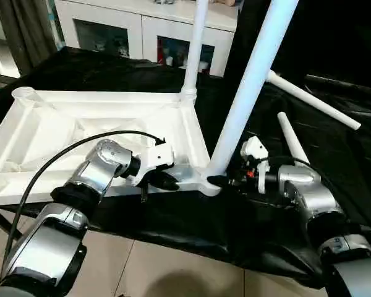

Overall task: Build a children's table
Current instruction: Insert table leg to table base

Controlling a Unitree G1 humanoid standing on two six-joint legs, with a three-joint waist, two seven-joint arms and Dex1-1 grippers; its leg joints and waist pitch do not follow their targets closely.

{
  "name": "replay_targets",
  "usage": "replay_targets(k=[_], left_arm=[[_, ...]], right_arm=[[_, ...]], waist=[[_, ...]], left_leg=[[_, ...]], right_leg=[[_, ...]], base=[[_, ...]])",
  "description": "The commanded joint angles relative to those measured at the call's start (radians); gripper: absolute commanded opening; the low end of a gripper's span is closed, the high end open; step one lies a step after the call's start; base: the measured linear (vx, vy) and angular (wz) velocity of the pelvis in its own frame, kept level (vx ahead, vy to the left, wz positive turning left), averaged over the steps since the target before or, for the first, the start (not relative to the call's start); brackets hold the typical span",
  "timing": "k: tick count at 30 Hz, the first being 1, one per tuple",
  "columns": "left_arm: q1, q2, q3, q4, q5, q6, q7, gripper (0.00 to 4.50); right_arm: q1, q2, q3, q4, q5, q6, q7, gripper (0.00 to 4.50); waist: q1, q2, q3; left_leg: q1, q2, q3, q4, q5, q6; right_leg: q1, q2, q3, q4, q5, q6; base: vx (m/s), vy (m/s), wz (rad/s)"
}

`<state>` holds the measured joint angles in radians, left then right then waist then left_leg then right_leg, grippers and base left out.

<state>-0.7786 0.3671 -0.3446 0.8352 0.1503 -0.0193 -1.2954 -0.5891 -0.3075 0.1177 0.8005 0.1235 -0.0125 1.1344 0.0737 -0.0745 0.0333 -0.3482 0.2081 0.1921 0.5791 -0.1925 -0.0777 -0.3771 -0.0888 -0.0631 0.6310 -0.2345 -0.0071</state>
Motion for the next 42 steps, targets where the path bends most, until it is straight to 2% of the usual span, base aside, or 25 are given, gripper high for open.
replay_targets(k=[1,5,6,8,9,10,12,14,15,16,17,19,20,21,23,25,26,31,33,35,36,38,39,41,42], left_arm=[[0.007,-0.018,-0.061,-0.009,0.009,-0.038,-0.093,0.0],[-0.007,-0.029,-0.051,0.024,0.031,-0.028,-0.03,0.0],[-0.011,-0.04,-0.037,0.037,0.028,-0.006,-0.002,0.0],[-0.016,-0.064,-0.007,0.052,0.002,0.037,0.033,0.0],[-0.017,-0.066,-0.005,0.053,0.0,0.04,0.036,0.0],[-0.027,-0.097,0.027,0.075,-0.024,0.089,0.087,0.0],[-0.042,-0.14,0.061,0.109,-0.042,0.137,0.172,0.0],[-0.052,-0.174,0.078,0.135,-0.046,0.16,0.242,0.0],[-0.061,-0.203,0.091,0.157,-0.048,0.179,0.296,0.0],[-0.073,-0.245,0.11,0.185,-0.053,0.213,0.379,0.0],[-0.076,-0.254,0.114,0.19,-0.053,0.221,0.397,0.0],[-0.088,-0.298,0.127,0.211,-0.047,0.253,0.489,0.0],[-0.092,-0.319,0.129,0.217,-0.041,0.26,0.526,0.0],[-0.097,-0.348,0.135,0.221,-0.037,0.268,0.578,0.0],[-0.107,-0.397,0.15,0.221,-0.034,0.276,0.648,0.0],[-0.112,-0.413,0.156,0.219,-0.036,0.28,0.669,0.0],[-0.116,-0.422,0.16,0.22,-0.037,0.281,0.682,0.0],[-0.123,-0.41,0.159,0.242,-0.029,0.27,0.704,0.0],[-0.124,-0.405,0.161,0.246,-0.027,0.27,0.706,0.0],[-0.13,-0.399,0.167,0.252,-0.026,0.271,0.712,0.0],[-0.13,-0.399,0.167,0.252,-0.026,0.271,0.712,0.0],[-0.136,-0.397,0.172,0.257,-0.026,0.267,0.72,0.0],[-0.136,-0.396,0.172,0.257,-0.026,0.267,0.719,0.0],[-0.137,-0.394,0.172,0.26,-0.026,0.263,0.717,0.0],[-0.137,-0.394,0.172,0.26,-0.026,0.263,0.717,0.0]], right_arm=[[0.06,0.002,0.061,0.112,-0.084,0.032,-0.047,2.61],[0.056,0.023,0.034,0.148,-0.086,0.013,-0.139,2.61],[0.05,0.036,0.014,0.168,-0.082,0.016,-0.201,2.61],[0.042,0.06,-0.02,0.198,-0.067,0.031,-0.293,2.61],[0.041,0.061,-0.022,0.2,-0.066,0.031,-0.3,2.61],[0.029,0.089,-0.055,0.236,-0.054,0.044,-0.413,2.61],[0.01,0.127,-0.091,0.281,-0.041,0.061,-0.561,2.61],[-0.007,0.153,-0.115,0.311,-0.029,0.074,-0.662,2.61],[-0.023,0.176,-0.134,0.334,-0.017,0.08,-0.722,2.61],[-0.047,0.207,-0.159,0.364,0.002,0.086,-0.801,2.61],[-0.052,0.213,-0.164,0.37,0.006,0.087,-0.818,2.61],[-0.079,0.239,-0.186,0.398,0.017,0.089,-0.903,2.61],[-0.092,0.251,-0.193,0.409,0.019,0.087,-0.943,2.61],[-0.109,0.267,-0.206,0.423,0.023,0.085,-0.992,2.61],[-0.142,0.293,-0.233,0.448,0.037,0.074,-1.079,2.61],[-0.156,0.3,-0.237,0.459,0.032,0.067,-1.117,2.6],[-0.167,0.304,-0.242,0.467,0.028,0.062,-1.139,2.6],[-0.188,0.304,-0.235,0.478,0.007,0.04,-1.135,2.6],[-0.194,0.303,-0.236,0.481,0.003,0.033,-1.134,2.6],[-0.205,0.305,-0.252,0.482,0.012,0.016,-1.123,2.6],[-0.205,0.305,-0.252,0.482,0.013,0.015,-1.123,2.95],[-0.22,0.306,-0.272,0.481,0.027,-0.002,-1.105,3.3],[-0.222,0.307,-0.276,0.48,0.032,-0.005,-1.097,3.3],[-0.227,0.307,-0.279,0.478,0.034,-0.012,-1.083,3.46],[-0.227,0.307,-0.278,0.478,0.033,-0.012,-1.082,3.7]], waist=[[0.007,0.027,-0.041],[0.003,0.029,-0.039],[0.0,0.029,-0.034],[-0.009,0.028,-0.022],[-0.009,0.028,-0.022],[-0.013,0.03,-0.022],[-0.02,0.03,-0.023],[-0.021,0.029,-0.023],[-0.02,0.031,-0.025],[-0.021,0.026,-0.022],[-0.022,0.029,-0.021],[-0.019,0.029,-0.015],[-0.02,0.023,-0.015],[-0.016,0.027,-0.017],[-0.016,0.028,-0.019],[-0.016,0.025,-0.022],[-0.015,0.019,-0.024],[-0.009,0.016,-0.027],[-0.006,0.014,-0.03],[-0.004,0.013,-0.029],[-0.004,0.013,-0.029],[-0.002,0.011,-0.032],[0.003,0.011,-0.036],[0.014,0.011,-0.043],[0.014,0.01,-0.046]], left_leg=[[0.008,0.038,-0.013,-0.073,-0.224,0.014],[0.009,0.037,-0.015,-0.077,-0.247,0.001],[0.009,0.037,-0.016,-0.08,-0.277,-0.004],[0.018,0.035,-0.024,-0.086,-0.389,-0.026],[0.018,0.035,-0.024,-0.086,-0.389,-0.026],[0.02,0.036,-0.034,-0.089,-0.423,-0.04],[0.016,0.037,-0.039,-0.095,-0.425,-0.056],[0.02,0.034,-0.043,-0.096,-0.446,-0.063],[0.023,0.035,-0.043,-0.097,-0.45,-0.058],[0.02,0.034,-0.042,-0.099,-0.458,-0.053],[0.024,0.032,-0.04,-0.098,-0.47,-0.056],[0.041,0.027,-0.04,-0.093,-0.539,-0.047],[0.041,0.027,-0.041,-0.093,-0.545,-0.045],[0.041,0.027,-0.045,-0.095,-0.549,-0.045],[0.042,0.028,-0.046,-0.098,-0.552,-0.045],[0.031,0.027,-0.046,-0.104,-0.527,-0.039],[0.029,0.026,-0.044,-0.105,-0.516,-0.034],[0.018,0.025,-0.035,-0.105,-0.415,-0.007],[0.012,0.026,-0.033,-0.104,-0.363,0.0],[0.015,0.027,-0.029,-0.102,-0.35,0.008],[0.015,0.026,-0.029,-0.101,-0.355,0.01],[0.013,0.026,-0.028,-0.1,-0.345,0.011],[0.011,0.026,-0.026,-0.099,-0.308,0.015],[0.007,0.026,-0.021,-0.091,-0.207,0.03],[0.0,0.025,-0.021,-0.087,-0.138,0.046]], right_leg=[[0.037,-0.061,0.045,-0.074,-0.031,-0.283],[0.034,-0.062,0.047,-0.079,-0.064,-0.276],[0.032,-0.063,0.047,-0.086,-0.116,-0.268],[0.023,-0.071,0.049,-0.107,-0.354,-0.22],[0.023,-0.071,0.049,-0.107,-0.354,-0.22],[0.018,-0.075,0.048,-0.118,-0.474,-0.178],[0.017,-0.074,0.044,-0.118,-0.489,-0.16],[0.012,-0.072,0.041,-0.123,-0.502,-0.15],[0.013,-0.072,0.04,-0.126,-0.464,-0.156],[0.012,-0.069,0.038,-0.126,-0.448,-0.162],[0.007,-0.068,0.039,-0.126,-0.452,-0.162],[-0.01,-0.067,0.035,-0.144,-0.527,-0.14],[-0.01,-0.068,0.034,-0.146,-0.543,-0.13],[-0.009,-0.07,0.033,-0.148,-0.557,-0.115],[-0.01,-0.069,0.032,-0.148,-0.532,-0.108],[-0.002,-0.066,0.034,-0.144,-0.462,-0.11],[-0.001,-0.066,0.034,-0.144,-0.447,-0.111],[0.006,-0.068,0.045,-0.131,-0.318,-0.139],[0.014,-0.069,0.047,-0.123,-0.266,-0.15],[0.011,-0.069,0.047,-0.124,-0.265,-0.158],[0.011,-0.069,0.047,-0.127,-0.295,-0.156],[0.012,-0.07,0.049,-0.128,-0.308,-0.153],[0.016,-0.071,0.049,-0.125,-0.277,-0.156],[0.021,-0.069,0.049,-0.11,-0.132,-0.178],[0.026,-0.064,0.046,-0.095,-0.033,-0.195]], base=[[0.0,0.0,0.0],[0.0,0.0,0.0],[0.0,0.0,0.0],[0.0,0.0,0.0],[0.0,0.0,0.0],[0.0,0.0,0.0],[-0.061,0.019,-0.13],[-0.03,0.012,-0.07],[0.0,0.0,0.0],[0.0,0.0,0.0],[0.0,0.0,0.0],[0.0,0.0,0.0],[0.0,0.0,0.0],[0.0,0.0,0.0],[0.0,0.0,0.0],[0.0,0.0,0.0],[0.0,0.0,0.0],[0.0,0.0,0.0],[0.0,0.0,0.0],[0.0,0.0,0.0],[0.0,0.0,0.0],[0.0,0.0,0.0],[0.0,0.0,0.0],[0.0,0.0,0.0],[0.0,0.0,0.0]])
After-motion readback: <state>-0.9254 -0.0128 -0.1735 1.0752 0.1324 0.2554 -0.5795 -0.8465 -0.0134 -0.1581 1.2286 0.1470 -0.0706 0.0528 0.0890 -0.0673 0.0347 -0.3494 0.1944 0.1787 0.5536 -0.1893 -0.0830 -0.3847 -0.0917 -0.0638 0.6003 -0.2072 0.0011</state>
